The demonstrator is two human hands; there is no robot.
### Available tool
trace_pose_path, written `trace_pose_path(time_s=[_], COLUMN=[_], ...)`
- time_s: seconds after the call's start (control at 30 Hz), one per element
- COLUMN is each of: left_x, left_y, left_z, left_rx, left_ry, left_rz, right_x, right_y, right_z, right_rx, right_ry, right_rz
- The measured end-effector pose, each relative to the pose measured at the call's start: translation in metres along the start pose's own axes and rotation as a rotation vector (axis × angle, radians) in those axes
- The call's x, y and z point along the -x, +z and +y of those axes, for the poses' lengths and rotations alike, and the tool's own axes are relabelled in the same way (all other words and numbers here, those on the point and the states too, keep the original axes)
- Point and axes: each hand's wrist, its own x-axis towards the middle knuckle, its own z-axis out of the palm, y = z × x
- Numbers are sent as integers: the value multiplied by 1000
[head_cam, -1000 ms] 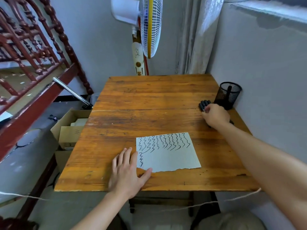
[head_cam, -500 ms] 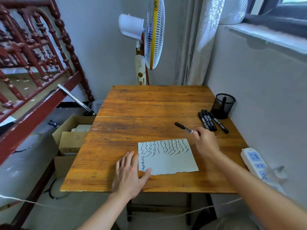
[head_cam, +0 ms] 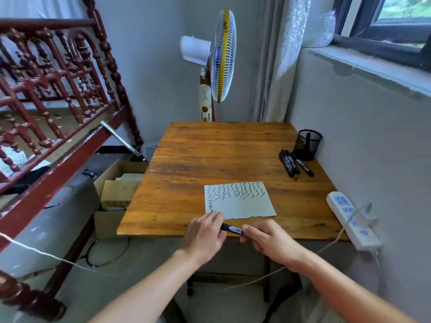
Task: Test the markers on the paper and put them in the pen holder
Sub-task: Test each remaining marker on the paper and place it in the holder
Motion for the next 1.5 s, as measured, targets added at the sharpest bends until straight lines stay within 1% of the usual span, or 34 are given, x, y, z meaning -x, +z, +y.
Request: trace_pose_path(time_s=[0.1, 0.2, 0.3, 0.57, 0.67, 0.73, 0.8, 0.87, 0.97, 1.07, 1.13, 1.27, 1.5], left_x=[8, 13, 16, 15, 13, 15, 19, 23, 22, 14, 8, -2, -1], left_y=[-8, -16, -24, -36, -35, -34, -34, -35, -29, -8, 9, 34, 50], left_z=[1, 1, 2, 4, 3, -5, -22, -43, -60, -61, -64, -72, -83], left_rx=[-77, -141, -134, -71, -32, -12, 1, 2, -13, 10, 15, 7, -5], left_ry=[9, 25, 8, -5, -37, -74, -119, -169, -220, -238, -221, -151, -73], left_rz=[2, -17, -105, -262, -308, -331, -316, -265, -129, -46, -27, -45, 29], right_x=[8, 15, 19, 26, 24, 24, 25, 25, 14, -4, -17, -42, -82], right_y=[5, 9, 15, 19, 19, 14, 4, -7, -14, -5, 3, 20, 45], right_z=[-10, -14, -13, -4, 3, 6, 7, 12, 21, 24, 25, 24, 22], right_rx=[14, 92, 241, 636, 766, 799, 756, 660, 557, 383, 275, 163, 134], right_ry=[-5, -77, -200, -521, -613, -649, -615, -490, -272, -151, -101, -51, -8], right_rz=[-63, -66, -9, 134, 186, 211, 241, 287, 331, 326, 346, 405, 419])
